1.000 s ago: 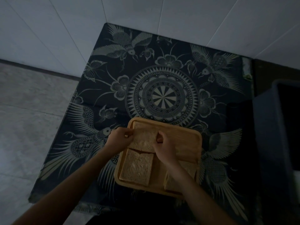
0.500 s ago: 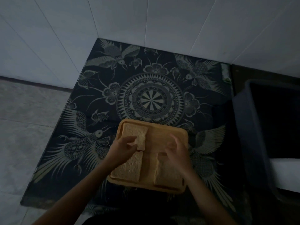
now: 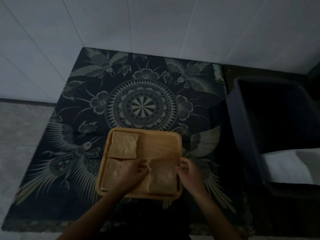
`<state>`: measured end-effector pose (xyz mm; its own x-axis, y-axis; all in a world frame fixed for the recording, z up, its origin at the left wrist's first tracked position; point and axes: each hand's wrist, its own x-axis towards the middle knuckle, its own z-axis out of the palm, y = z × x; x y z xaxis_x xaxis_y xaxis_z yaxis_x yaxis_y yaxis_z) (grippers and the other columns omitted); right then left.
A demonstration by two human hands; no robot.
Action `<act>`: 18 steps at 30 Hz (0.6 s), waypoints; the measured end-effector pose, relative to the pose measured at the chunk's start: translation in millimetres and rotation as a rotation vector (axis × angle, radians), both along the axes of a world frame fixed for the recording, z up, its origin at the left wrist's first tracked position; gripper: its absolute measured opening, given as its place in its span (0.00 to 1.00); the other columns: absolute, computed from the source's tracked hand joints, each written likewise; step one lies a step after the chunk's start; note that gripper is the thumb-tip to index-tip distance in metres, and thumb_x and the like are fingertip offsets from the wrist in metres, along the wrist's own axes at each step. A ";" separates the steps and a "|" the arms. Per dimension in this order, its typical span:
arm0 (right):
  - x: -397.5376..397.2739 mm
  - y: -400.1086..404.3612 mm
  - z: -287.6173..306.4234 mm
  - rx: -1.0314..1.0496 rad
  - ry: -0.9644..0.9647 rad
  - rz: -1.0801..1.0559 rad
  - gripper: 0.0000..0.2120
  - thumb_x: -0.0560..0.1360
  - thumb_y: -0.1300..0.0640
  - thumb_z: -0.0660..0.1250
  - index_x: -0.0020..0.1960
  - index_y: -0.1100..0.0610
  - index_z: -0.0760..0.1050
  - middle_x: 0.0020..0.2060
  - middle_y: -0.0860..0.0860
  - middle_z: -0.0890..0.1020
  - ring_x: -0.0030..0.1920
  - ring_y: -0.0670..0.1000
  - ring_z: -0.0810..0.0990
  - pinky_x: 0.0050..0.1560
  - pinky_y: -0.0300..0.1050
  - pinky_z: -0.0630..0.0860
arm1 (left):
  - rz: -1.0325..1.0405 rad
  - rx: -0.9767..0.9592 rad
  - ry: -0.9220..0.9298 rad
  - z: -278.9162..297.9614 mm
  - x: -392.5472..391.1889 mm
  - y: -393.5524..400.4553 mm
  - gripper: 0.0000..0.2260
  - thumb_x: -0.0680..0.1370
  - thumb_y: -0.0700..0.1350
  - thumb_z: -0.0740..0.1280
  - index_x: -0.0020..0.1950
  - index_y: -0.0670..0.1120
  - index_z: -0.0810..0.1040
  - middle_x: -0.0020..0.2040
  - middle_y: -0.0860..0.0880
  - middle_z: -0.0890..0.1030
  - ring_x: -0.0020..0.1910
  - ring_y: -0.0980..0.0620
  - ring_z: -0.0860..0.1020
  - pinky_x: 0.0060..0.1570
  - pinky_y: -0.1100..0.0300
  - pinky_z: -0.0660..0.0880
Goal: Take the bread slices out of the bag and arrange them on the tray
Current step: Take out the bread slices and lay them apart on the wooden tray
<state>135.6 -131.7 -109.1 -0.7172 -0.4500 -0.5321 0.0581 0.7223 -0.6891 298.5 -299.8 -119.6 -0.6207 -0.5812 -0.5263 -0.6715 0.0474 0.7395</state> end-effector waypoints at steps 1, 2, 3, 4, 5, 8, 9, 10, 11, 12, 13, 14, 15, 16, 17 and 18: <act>1.4 3.4 -2.5 0.014 -0.010 -0.005 0.21 0.78 0.48 0.70 0.69 0.52 0.75 0.54 0.45 0.81 0.48 0.35 0.77 0.42 0.34 0.72 | 0.010 0.026 0.000 -2.8 -1.0 4.8 0.18 0.77 0.45 0.71 0.67 0.46 0.76 0.53 0.50 0.81 0.49 0.57 0.80 0.47 0.62 0.76; 2.9 6.5 -5.1 0.027 -0.021 -0.009 0.21 0.78 0.48 0.70 0.69 0.52 0.75 0.53 0.45 0.81 0.47 0.36 0.78 0.42 0.35 0.73 | 0.019 0.040 -0.002 -5.3 -1.8 9.6 0.19 0.77 0.43 0.71 0.67 0.45 0.76 0.53 0.49 0.82 0.49 0.56 0.81 0.48 0.60 0.78; 4.5 9.4 -7.1 0.039 -0.031 -0.009 0.21 0.78 0.47 0.70 0.68 0.52 0.75 0.52 0.44 0.81 0.47 0.36 0.78 0.43 0.37 0.75 | 0.029 0.047 -0.005 -7.4 -2.1 14.6 0.19 0.76 0.43 0.71 0.67 0.45 0.76 0.53 0.48 0.82 0.49 0.54 0.81 0.50 0.57 0.80; 6.4 11.8 -8.6 0.053 -0.039 -0.006 0.21 0.78 0.47 0.71 0.68 0.52 0.75 0.51 0.43 0.81 0.47 0.37 0.79 0.45 0.39 0.77 | 0.039 0.054 -0.003 -9.3 -1.7 19.7 0.19 0.76 0.42 0.72 0.67 0.45 0.76 0.53 0.47 0.83 0.49 0.53 0.82 0.52 0.53 0.81; 8.6 13.9 -10.5 0.065 -0.048 -0.002 0.21 0.78 0.46 0.70 0.68 0.53 0.76 0.50 0.44 0.82 0.47 0.39 0.80 0.49 0.43 0.79 | 0.051 0.064 0.002 -11.2 -1.0 24.9 0.20 0.76 0.42 0.72 0.67 0.46 0.76 0.53 0.47 0.83 0.49 0.53 0.83 0.53 0.51 0.81; 18.3 18.4 -17.0 0.108 -0.058 0.045 0.22 0.78 0.43 0.69 0.68 0.53 0.76 0.56 0.49 0.84 0.56 0.48 0.82 0.58 0.49 0.79 | 0.080 0.060 -0.010 -15.8 1.4 36.3 0.20 0.75 0.44 0.73 0.66 0.47 0.77 0.51 0.49 0.84 0.48 0.54 0.83 0.49 0.52 0.82; 21.9 19.1 -18.5 0.120 -0.044 0.062 0.21 0.79 0.43 0.68 0.67 0.54 0.77 0.57 0.50 0.84 0.57 0.49 0.82 0.56 0.46 0.79 | 0.082 0.039 -0.025 -16.8 1.7 38.5 0.19 0.75 0.45 0.73 0.65 0.47 0.78 0.50 0.51 0.84 0.47 0.56 0.83 0.47 0.57 0.81; 25.1 19.8 -18.9 0.125 -0.022 0.071 0.19 0.79 0.44 0.68 0.65 0.54 0.78 0.56 0.49 0.85 0.56 0.47 0.82 0.51 0.40 0.77 | 0.084 0.015 -0.036 -17.1 1.8 39.9 0.18 0.74 0.47 0.73 0.64 0.47 0.79 0.49 0.52 0.84 0.46 0.59 0.83 0.44 0.62 0.79; 28.2 20.0 -18.9 0.122 0.004 0.076 0.16 0.80 0.46 0.67 0.63 0.54 0.80 0.55 0.49 0.86 0.54 0.46 0.83 0.45 0.36 0.75 | 0.086 -0.003 -0.040 -16.9 1.3 40.8 0.17 0.74 0.47 0.73 0.63 0.47 0.80 0.47 0.53 0.84 0.45 0.60 0.82 0.42 0.65 0.77; 30.8 20.0 -18.9 0.112 0.027 0.082 0.13 0.80 0.47 0.67 0.60 0.54 0.81 0.52 0.48 0.86 0.52 0.46 0.84 0.43 0.35 0.73 | 0.090 -0.013 -0.042 -16.5 0.8 41.0 0.17 0.74 0.46 0.74 0.62 0.47 0.81 0.47 0.53 0.84 0.45 0.59 0.83 0.42 0.66 0.76; 32.7 19.9 -18.7 0.096 0.040 0.089 0.11 0.81 0.49 0.66 0.57 0.53 0.82 0.50 0.48 0.86 0.51 0.47 0.84 0.42 0.36 0.74 | 0.094 -0.017 -0.045 -16.3 0.5 41.4 0.17 0.74 0.46 0.74 0.62 0.47 0.81 0.46 0.53 0.84 0.45 0.58 0.83 0.43 0.65 0.77; 34.3 19.6 -18.1 0.084 0.043 0.093 0.10 0.81 0.50 0.66 0.55 0.53 0.83 0.49 0.48 0.86 0.50 0.48 0.85 0.43 0.38 0.77 | 0.097 -0.021 -0.049 -16.6 0.6 41.9 0.17 0.74 0.45 0.74 0.62 0.46 0.81 0.46 0.52 0.84 0.45 0.56 0.84 0.44 0.62 0.78; 35.7 19.1 -17.4 0.077 0.040 0.097 0.10 0.81 0.51 0.66 0.55 0.53 0.83 0.49 0.49 0.87 0.50 0.48 0.85 0.46 0.41 0.79 | 0.098 -0.025 -0.053 -16.8 1.0 42.3 0.17 0.74 0.44 0.74 0.62 0.46 0.81 0.46 0.52 0.84 0.46 0.54 0.84 0.46 0.60 0.78; 36.6 19.1 -17.2 0.074 0.034 0.102 0.10 0.81 0.51 0.66 0.56 0.54 0.83 0.51 0.49 0.87 0.50 0.47 0.84 0.49 0.43 0.80 | 0.098 -0.028 -0.056 -17.0 1.7 42.9 0.18 0.73 0.44 0.74 0.63 0.46 0.81 0.47 0.51 0.84 0.46 0.53 0.84 0.47 0.58 0.79; 37.1 19.5 -17.4 0.078 0.030 0.111 0.12 0.81 0.50 0.66 0.58 0.54 0.83 0.52 0.49 0.87 0.51 0.47 0.84 0.51 0.44 0.80 | 0.098 -0.030 -0.056 -17.5 2.5 43.5 0.18 0.73 0.43 0.74 0.63 0.46 0.81 0.47 0.50 0.84 0.46 0.52 0.84 0.48 0.57 0.79; 37.5 20.0 -17.8 0.084 0.028 0.121 0.13 0.81 0.50 0.65 0.61 0.55 0.82 0.54 0.50 0.86 0.53 0.48 0.84 0.53 0.44 0.80 | 0.098 -0.033 -0.058 -18.2 3.7 44.1 0.18 0.73 0.43 0.74 0.63 0.46 0.81 0.47 0.50 0.84 0.46 0.52 0.83 0.48 0.57 0.79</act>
<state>173.1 -111.7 -126.9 -0.6757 -0.4888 -0.5518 -0.0511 0.7778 -0.6264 302.2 -255.7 -137.8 -0.5287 -0.6555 -0.5392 -0.7158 0.0029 0.6983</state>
